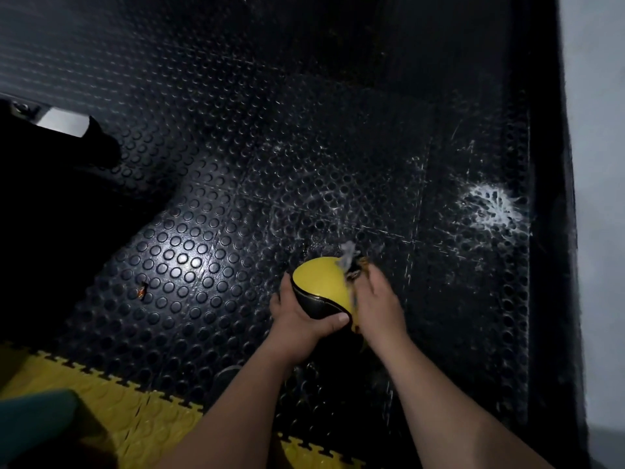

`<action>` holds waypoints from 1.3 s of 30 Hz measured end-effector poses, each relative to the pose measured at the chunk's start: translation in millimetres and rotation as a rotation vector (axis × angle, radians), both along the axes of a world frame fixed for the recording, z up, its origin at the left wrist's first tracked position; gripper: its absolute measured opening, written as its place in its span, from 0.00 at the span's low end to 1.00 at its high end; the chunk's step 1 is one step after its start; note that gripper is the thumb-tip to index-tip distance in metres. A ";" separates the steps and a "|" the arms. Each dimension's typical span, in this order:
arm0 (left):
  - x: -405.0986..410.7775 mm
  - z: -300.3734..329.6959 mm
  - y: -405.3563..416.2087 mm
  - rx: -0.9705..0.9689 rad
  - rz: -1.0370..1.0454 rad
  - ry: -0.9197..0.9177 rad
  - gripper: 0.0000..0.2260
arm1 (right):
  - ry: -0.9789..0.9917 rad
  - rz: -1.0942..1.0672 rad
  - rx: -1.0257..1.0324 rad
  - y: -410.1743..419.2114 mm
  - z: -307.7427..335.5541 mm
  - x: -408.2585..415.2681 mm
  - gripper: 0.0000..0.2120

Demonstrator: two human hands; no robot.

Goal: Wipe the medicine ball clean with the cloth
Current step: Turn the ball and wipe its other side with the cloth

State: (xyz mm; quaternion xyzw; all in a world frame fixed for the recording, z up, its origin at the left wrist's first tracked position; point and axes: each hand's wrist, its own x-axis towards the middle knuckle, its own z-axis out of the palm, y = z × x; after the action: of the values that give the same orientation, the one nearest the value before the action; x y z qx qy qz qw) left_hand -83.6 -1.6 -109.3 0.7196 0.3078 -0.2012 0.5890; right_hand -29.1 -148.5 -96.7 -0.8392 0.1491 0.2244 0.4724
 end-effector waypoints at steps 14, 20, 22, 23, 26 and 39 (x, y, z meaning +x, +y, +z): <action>4.9 3.7 -27.2 0.120 -0.002 0.038 0.64 | 0.086 -0.389 0.040 -6.0 -7.0 8.4 0.13; 4.2 2.1 -8.9 0.087 -0.006 0.037 0.62 | -0.124 -0.221 0.051 15.3 8.5 -44.7 0.13; 2.5 3.1 -11.2 0.082 0.003 0.030 0.61 | -0.073 -0.290 0.073 6.5 1.9 -39.5 0.09; 2.9 3.0 -14.7 0.092 0.004 0.029 0.61 | -0.029 -0.347 0.072 1.2 -3.6 -30.4 0.09; 5.0 1.9 -23.5 0.106 0.006 0.054 0.62 | 0.122 -0.590 0.103 -4.6 -11.8 -2.5 0.12; 2.8 -0.5 -12.4 0.057 -0.010 0.044 0.61 | 0.443 -0.641 0.244 -38.6 -14.8 17.3 0.11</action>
State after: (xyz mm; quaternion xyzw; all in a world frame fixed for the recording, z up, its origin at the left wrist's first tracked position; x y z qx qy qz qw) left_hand -80.8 -14.0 -109.8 0.7329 0.3226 -0.2109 0.5606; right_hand -11.8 -187.0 -111.5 -0.6194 0.4734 0.2572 0.5710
